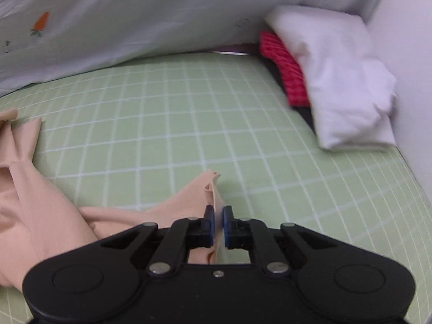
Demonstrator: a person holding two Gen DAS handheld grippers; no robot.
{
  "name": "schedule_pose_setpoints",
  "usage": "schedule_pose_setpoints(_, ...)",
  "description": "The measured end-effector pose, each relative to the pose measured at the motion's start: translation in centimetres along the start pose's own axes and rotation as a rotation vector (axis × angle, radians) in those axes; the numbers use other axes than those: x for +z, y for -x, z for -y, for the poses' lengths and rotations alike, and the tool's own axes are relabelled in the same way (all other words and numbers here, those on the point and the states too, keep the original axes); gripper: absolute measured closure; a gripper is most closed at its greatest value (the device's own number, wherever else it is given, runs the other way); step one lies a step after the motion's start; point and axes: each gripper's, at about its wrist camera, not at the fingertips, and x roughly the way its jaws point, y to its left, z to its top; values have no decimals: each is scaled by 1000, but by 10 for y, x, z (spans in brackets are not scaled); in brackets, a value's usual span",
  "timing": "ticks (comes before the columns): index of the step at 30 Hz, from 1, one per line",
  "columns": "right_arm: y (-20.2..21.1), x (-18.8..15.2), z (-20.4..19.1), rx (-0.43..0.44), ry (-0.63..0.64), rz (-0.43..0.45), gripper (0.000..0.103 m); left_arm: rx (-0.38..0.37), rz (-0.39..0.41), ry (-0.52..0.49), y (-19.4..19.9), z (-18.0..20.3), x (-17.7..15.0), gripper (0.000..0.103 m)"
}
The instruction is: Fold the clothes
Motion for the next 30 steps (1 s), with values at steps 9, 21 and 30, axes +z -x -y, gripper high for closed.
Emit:
schedule_pose_setpoints(9, 32, -21, 38, -129, -88, 18, 34, 1, -88, 76, 8, -15, -42, 85)
schedule_pose_setpoints(21, -2, 18, -46, 102, 184, 13, 0, -50, -115, 179, -7, -24, -30, 35)
schedule_pose_setpoints(30, -46, 36, -85, 206, 285, -41, 88, -48, -203, 187, -43, -30, -24, 88)
